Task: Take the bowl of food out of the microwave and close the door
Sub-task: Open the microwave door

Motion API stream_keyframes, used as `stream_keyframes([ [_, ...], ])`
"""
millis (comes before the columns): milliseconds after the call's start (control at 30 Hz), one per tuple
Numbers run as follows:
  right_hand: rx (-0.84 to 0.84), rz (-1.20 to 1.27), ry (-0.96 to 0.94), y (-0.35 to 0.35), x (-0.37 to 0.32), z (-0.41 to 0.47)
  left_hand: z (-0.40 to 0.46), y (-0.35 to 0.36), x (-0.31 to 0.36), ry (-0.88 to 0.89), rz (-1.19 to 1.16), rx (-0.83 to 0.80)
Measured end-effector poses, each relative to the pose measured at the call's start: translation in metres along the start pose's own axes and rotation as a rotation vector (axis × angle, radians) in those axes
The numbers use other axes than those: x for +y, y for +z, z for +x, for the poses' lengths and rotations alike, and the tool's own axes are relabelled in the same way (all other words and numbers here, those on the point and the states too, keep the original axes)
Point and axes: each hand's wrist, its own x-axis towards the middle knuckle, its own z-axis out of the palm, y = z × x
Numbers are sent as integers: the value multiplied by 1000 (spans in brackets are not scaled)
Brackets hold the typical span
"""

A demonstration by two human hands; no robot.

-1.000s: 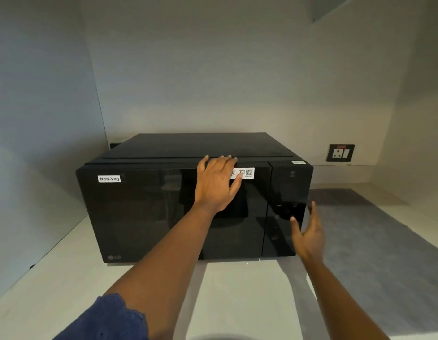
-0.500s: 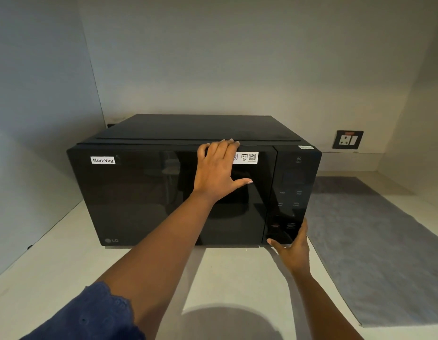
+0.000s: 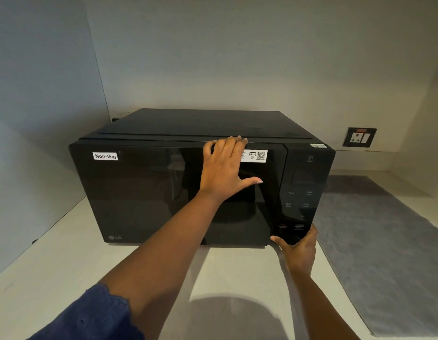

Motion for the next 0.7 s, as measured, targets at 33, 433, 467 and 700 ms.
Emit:
stream_keyframes([
  [33,18,7,16,1,-2,-1,-1,-1,0,4,3,9],
  [433,-77,-27,0,-4,-2,-3,-11,-18,4,22,-18,-12],
  [467,-68,-33,-8,-5,-1,-5,-12,-18,3,23,-16,-12],
  [700,341,96,-485,-23,-62,-13,-17,-26,4,24,-50,-18],
])
